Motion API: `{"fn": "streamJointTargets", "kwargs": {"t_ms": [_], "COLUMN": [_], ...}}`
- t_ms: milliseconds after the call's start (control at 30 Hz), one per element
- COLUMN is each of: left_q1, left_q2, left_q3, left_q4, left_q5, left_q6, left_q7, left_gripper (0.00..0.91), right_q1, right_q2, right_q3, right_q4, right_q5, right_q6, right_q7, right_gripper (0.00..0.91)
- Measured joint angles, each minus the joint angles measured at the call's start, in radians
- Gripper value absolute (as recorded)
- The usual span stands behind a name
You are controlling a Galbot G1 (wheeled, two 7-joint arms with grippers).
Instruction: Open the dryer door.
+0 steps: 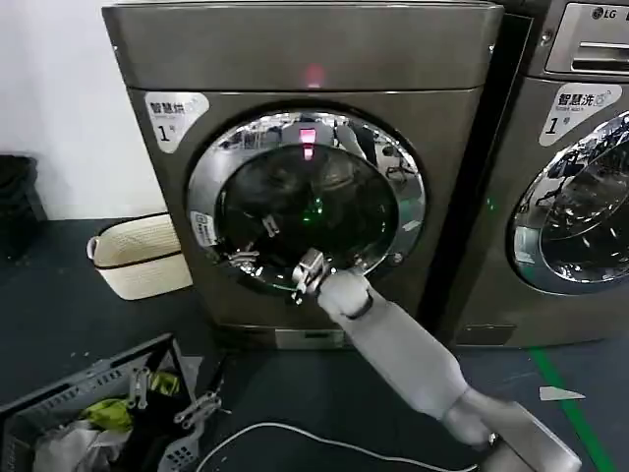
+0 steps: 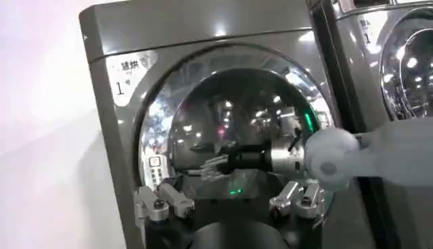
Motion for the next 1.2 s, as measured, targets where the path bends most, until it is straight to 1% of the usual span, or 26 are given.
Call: {"fn": "streamJointTargets", "kwargs": {"t_ms": [167,300,433,567,767,967,1200], "left_q1": [0.004,0.008,0.009,0.010,0.004,-0.013,-0.034], "left_q2": [0.000,0.000,-0.002,-0.002,0.000,0.009,0.019], "left_q3": [-0.005,-0.008,-0.009,-0.012,-0.025,-0.067,-0.128], "left_q4": [-0.001,-0.002,-0.003,-0.004,-0.005,0.006,0.003], "left_q5": [-0.001,-0.002,-0.002,-0.003,-0.015,-0.074,-0.122], "left_q6": [-0.002,-0.003,-0.004,-0.005,-0.003,0.016,0.039], "left_q7": [0.000,-0.001,-0.001,-0.001,-0.003,-0.002,-0.002], "left_gripper": [0.907,0.907,0.907,0.907,0.907,0.907,0.907], "right_q1": [0.017,0.034,0.051,0.058,0.055,0.041,0.017], "right_q2": [0.026,0.043,0.046,0.034,0.009,-0.030,-0.076], "right_q3": [0.000,0.001,0.003,0.005,0.003,-0.007,-0.012], "right_q4": [-0.038,-0.071,-0.100,-0.107,-0.088,-0.048,0.006], "right_q5": [0.000,0.008,0.043,0.095,0.171,0.236,0.282], "right_q6": [0.010,0.033,0.064,0.085,0.092,0.093,0.095], "right_q7": [-0.027,-0.073,-0.144,-0.237,-0.383,-0.510,-0.619], "right_gripper": [0.907,0.907,0.907,0.907,0.907,0.907,0.907]}}
